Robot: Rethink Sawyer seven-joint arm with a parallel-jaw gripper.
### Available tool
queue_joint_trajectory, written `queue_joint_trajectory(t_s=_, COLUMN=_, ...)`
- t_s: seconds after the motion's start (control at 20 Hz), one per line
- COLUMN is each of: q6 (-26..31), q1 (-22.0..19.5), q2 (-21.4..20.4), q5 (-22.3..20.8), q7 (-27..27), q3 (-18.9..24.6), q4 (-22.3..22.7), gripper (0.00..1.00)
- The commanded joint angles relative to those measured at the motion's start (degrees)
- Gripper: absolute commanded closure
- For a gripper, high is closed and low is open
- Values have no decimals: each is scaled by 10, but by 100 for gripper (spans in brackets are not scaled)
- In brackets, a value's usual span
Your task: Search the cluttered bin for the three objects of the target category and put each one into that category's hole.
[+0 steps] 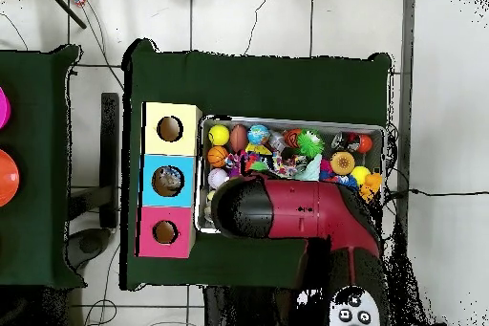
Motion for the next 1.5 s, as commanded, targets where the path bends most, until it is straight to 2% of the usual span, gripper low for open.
queue_joint_trajectory(t_s=0.05, q6=66, q1=2, q2=-13, q5=-29, q7=-16, q3=2, q4=18, gripper=100)
queue_joint_trajectory(t_s=0.35, q6=65, q1=9, q2=-4, q5=-22, q7=-11, q3=8, q4=4, gripper=100)
queue_joint_trajectory(t_s=0.55, q6=83, q1=-10, q2=-11, q5=-8, q7=-43, q3=25, q4=1, gripper=100)
queue_joint_trajectory(t_s=0.7, q6=96, q1=-8, q2=-16, q5=-12, q7=-45, q3=20, q4=-7, gripper=100)
queue_joint_trajectory(t_s=0.8, q6=68, q1=-14, q2=-3, q5=-14, q7=-37, q3=23, q4=-2, gripper=100)
queue_joint_trajectory(t_s=1.05, q6=59, q1=-17, q2=16, q5=-23, q7=-35, q3=25, q4=-16, gripper=100)
queue_joint_trajectory(t_s=1.25, q6=68, q1=-12, q2=4, q5=-23, q7=-31, q3=17, q4=-13, gripper=100)
queue_joint_trajectory(t_s=1.4, q6=74, q1=-30, q2=-4, q5=-13, q7=-60, q3=32, q4=2, gripper=100)
queue_joint_trajectory(t_s=1.5, q6=83, q1=-31, q2=-4, q5=-13, q7=-65, q3=34, q4=-6, gripper=100)
